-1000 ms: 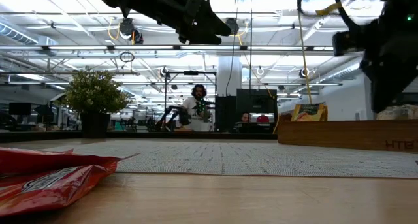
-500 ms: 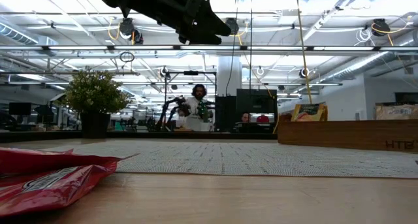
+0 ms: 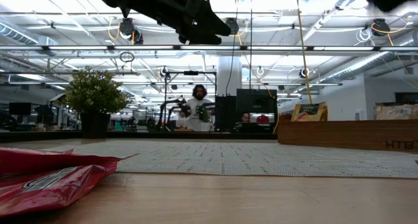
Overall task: Pick & Place Tea
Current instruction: Put the brown tea bag into the right section of the wooden organizer
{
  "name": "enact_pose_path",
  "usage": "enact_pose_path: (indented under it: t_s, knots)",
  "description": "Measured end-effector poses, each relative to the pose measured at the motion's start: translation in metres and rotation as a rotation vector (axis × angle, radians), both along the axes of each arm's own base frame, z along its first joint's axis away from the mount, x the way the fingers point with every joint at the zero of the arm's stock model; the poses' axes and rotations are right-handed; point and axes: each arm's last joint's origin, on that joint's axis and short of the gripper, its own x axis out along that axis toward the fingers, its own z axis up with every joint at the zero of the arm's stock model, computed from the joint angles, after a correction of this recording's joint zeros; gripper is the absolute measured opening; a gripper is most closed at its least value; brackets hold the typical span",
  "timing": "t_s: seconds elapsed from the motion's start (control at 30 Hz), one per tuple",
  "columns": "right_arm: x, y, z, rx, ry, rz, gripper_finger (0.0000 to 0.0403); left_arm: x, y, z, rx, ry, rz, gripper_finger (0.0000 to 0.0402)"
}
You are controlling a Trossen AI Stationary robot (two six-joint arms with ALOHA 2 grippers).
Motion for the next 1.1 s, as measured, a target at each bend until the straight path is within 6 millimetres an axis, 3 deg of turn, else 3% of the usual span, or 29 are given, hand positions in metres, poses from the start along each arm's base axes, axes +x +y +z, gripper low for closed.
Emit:
enact_pose_path:
  t_s: [0.23,0.43,0.8,1.0,1.1]
  knots:
    - [0.022,0.015,-0.046,0.129,0.455,-0.161,0.0194,0.0,0.0,0.0,0.0,0.0,0.0,0.0365]
    - [0.024,0.003,-0.069,0.088,0.666,-0.293,0.0166,0.0,0.0,0.0,0.0,0.0,0.0,0.0365]
    - [0.031,-0.007,-0.069,0.007,0.579,-0.346,0.0139,0.0,0.0,0.0,0.0,0.0,0.0,0.0365]
    - [0.047,-0.006,-0.064,-0.195,0.309,-0.21,0.0128,0.0,0.0,0.0,0.0,0.0,0.0,0.0365]
    - [0.049,-0.008,-0.065,-0.338,0.261,-0.112,0.0124,0.0,0.0,0.0,0.0,0.0,0.0,0.0365]
